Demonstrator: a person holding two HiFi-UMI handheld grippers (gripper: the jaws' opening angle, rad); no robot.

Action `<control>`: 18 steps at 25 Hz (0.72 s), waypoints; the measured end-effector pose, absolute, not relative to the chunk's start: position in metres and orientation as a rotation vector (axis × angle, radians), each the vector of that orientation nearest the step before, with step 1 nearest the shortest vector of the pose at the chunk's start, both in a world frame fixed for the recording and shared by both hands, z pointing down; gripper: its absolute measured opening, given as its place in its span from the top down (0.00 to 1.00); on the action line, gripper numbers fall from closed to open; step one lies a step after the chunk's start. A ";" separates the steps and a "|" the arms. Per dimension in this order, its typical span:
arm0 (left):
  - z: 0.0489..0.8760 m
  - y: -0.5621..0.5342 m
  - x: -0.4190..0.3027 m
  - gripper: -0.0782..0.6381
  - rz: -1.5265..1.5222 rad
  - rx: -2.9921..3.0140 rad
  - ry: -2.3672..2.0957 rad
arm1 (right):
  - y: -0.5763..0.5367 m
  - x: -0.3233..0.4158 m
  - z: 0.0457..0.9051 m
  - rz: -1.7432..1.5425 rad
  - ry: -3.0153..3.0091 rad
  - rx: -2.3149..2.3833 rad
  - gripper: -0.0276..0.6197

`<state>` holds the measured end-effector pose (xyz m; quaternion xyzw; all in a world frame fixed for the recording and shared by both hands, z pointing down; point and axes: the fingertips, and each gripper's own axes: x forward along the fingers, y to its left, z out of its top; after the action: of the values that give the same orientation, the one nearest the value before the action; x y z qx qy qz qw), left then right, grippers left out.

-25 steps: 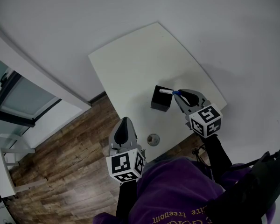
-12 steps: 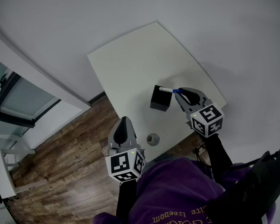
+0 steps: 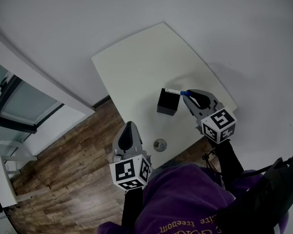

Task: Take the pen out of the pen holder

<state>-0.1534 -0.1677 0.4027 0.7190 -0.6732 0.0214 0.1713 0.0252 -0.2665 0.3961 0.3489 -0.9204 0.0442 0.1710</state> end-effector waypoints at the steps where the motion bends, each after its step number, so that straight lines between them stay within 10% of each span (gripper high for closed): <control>1: 0.403 -0.167 -0.154 0.88 0.061 2.041 -1.913 | -0.265 0.025 0.396 0.120 -2.616 0.988 0.85; 18: 0.399 -0.162 -0.151 0.88 0.059 2.052 -1.925 | -0.257 0.026 0.370 0.046 -2.677 1.000 0.85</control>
<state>-0.1513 -0.1621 0.3991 0.7194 -0.6750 0.0206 0.1629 0.0261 -0.2568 0.3705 0.3463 -0.9273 0.0161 0.1412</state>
